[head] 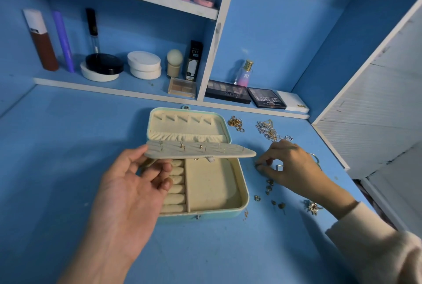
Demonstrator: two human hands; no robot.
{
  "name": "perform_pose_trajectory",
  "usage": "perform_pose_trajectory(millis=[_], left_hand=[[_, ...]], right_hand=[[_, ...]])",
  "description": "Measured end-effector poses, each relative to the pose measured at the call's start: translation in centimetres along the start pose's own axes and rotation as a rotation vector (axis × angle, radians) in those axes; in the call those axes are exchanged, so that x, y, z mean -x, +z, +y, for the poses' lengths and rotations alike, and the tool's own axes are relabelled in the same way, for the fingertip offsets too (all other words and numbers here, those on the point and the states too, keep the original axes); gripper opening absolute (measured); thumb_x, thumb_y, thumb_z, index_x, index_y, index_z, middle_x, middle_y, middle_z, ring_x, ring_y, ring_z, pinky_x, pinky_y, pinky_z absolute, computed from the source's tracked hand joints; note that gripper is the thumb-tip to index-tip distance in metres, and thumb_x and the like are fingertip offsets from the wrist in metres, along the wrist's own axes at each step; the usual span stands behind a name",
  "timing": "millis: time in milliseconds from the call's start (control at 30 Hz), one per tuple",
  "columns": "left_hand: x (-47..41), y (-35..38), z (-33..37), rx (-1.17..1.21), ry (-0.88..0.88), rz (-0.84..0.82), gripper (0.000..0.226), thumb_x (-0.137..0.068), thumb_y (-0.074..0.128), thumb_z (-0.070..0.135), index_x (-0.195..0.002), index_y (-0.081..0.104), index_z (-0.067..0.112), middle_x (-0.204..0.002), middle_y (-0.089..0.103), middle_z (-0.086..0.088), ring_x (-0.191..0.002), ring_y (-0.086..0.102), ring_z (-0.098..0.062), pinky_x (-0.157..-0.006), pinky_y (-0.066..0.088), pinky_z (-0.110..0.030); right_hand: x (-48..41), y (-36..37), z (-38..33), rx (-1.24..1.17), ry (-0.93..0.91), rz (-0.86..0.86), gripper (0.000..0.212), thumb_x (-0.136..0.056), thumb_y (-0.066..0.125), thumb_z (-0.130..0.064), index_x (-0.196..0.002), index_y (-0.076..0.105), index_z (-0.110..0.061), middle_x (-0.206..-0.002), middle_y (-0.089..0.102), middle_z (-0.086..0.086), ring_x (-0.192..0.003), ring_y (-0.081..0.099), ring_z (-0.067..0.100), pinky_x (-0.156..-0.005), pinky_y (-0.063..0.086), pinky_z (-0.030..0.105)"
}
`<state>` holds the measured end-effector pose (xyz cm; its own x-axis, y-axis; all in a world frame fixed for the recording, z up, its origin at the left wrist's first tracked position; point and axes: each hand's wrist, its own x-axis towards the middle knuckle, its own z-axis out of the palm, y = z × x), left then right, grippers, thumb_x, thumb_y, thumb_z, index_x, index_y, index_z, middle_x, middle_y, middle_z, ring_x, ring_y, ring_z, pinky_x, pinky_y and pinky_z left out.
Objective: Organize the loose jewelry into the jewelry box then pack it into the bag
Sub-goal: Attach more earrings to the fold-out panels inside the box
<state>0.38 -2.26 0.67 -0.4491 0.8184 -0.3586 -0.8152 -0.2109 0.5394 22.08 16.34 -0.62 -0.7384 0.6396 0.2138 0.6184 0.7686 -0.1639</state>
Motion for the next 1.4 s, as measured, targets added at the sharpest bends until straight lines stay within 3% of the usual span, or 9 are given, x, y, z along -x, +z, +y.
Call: perform_pose_trajectory(millis=[133,367,567,667,767,933,1100,1267,1400], left_hand=[[0.0,0.0,0.0,-0.001,0.002,0.003,0.024,-0.072,0.056,0.022,-0.093,0.052,0.014,-0.084,0.059,-0.003,-0.066,0.046,-0.015,-0.063,0.031,-0.027],[0.0,0.1,0.0,-0.004,0.004,0.005,0.019,-0.071,0.055,0.022,-0.088,0.053,0.014,-0.082,0.057,-0.002,-0.066,0.046,-0.016,-0.062,0.03,-0.027],[0.0,0.0,0.0,-0.007,0.003,0.004,0.019,-0.07,0.056,0.022,-0.087,0.054,0.014,-0.084,0.057,-0.003,-0.065,0.046,-0.015,-0.061,0.03,-0.026],[0.0,0.0,0.0,-0.009,0.004,0.002,0.019,-0.07,0.056,0.022,-0.087,0.054,0.014,-0.084,0.057,-0.003,-0.066,0.047,-0.015,-0.061,0.03,-0.027],[0.0,0.0,0.0,-0.008,0.006,0.003,0.019,-0.07,0.056,0.022,-0.087,0.053,0.014,-0.082,0.058,-0.002,-0.066,0.046,-0.015,-0.061,0.029,-0.027],[0.0,0.0,0.0,-0.007,0.006,-0.001,0.019,-0.071,0.055,0.022,-0.088,0.052,0.014,-0.081,0.058,-0.002,-0.066,0.046,-0.015,-0.061,0.029,-0.027],[-0.1,0.0,0.0,-0.005,0.003,0.001,0.02,-0.07,0.056,0.022,-0.088,0.053,0.014,-0.085,0.056,-0.003,-0.066,0.046,-0.015,-0.061,0.029,-0.027],[-0.1,-0.1,0.0,0.005,0.002,0.0,0.023,-0.069,0.056,0.023,-0.09,0.05,0.014,-0.083,0.058,-0.003,-0.065,0.047,-0.015,-0.061,0.03,-0.026],[0.0,-0.1,-0.1,0.007,-0.001,-0.003,0.025,-0.07,0.056,0.022,-0.093,0.051,0.014,-0.085,0.058,-0.003,-0.065,0.047,-0.015,-0.061,0.03,-0.026]], right_hand=[[-0.2,0.3,-0.2,0.008,0.003,0.009,0.005,-0.076,0.075,-0.026,-0.077,0.071,-0.026,-0.07,0.058,-0.008,-0.074,0.053,0.016,-0.067,0.041,0.029],[-0.2,0.3,-0.4,0.028,0.005,0.001,0.005,-0.077,0.073,-0.021,-0.076,0.07,-0.025,-0.07,0.056,-0.01,-0.074,0.053,0.015,-0.066,0.034,0.025],[0.3,-0.1,0.0,-0.045,0.012,-0.013,0.007,-0.078,0.073,-0.02,-0.078,0.071,-0.026,-0.069,0.057,-0.01,-0.072,0.054,0.014,-0.064,0.046,0.032],[0.6,-0.2,-0.1,-0.032,-0.08,-0.012,0.006,-0.078,0.067,-0.023,-0.078,0.072,-0.025,-0.066,0.054,-0.008,-0.067,0.053,0.016,-0.061,0.048,0.034],[0.5,-0.4,-0.3,0.044,-0.143,0.007,0.012,-0.076,0.063,-0.022,-0.078,0.074,-0.02,-0.064,0.05,-0.006,-0.062,0.051,0.018,-0.056,0.045,0.031],[0.4,-0.3,-0.6,0.101,-0.2,0.015,0.009,-0.073,0.072,-0.011,-0.079,0.075,-0.017,-0.061,0.045,-0.005,-0.059,0.048,0.018,-0.059,0.031,0.023],[0.5,-0.4,-0.6,0.053,-0.166,0.038,0.013,-0.075,0.063,-0.019,-0.08,0.075,-0.019,-0.062,0.037,-0.011,-0.057,0.046,0.016,-0.052,0.034,0.025],[0.8,-0.4,-0.5,0.042,-0.108,0.022,0.008,-0.076,0.068,-0.025,-0.079,0.074,-0.021,-0.06,0.039,-0.011,-0.057,0.049,0.017,-0.053,0.027,0.013],[0.7,0.2,-0.5,0.034,-0.074,-0.009,0.007,-0.076,0.074,-0.018,-0.078,0.071,-0.023,-0.062,0.037,-0.016,-0.062,0.045,0.012,-0.052,0.036,0.026]])
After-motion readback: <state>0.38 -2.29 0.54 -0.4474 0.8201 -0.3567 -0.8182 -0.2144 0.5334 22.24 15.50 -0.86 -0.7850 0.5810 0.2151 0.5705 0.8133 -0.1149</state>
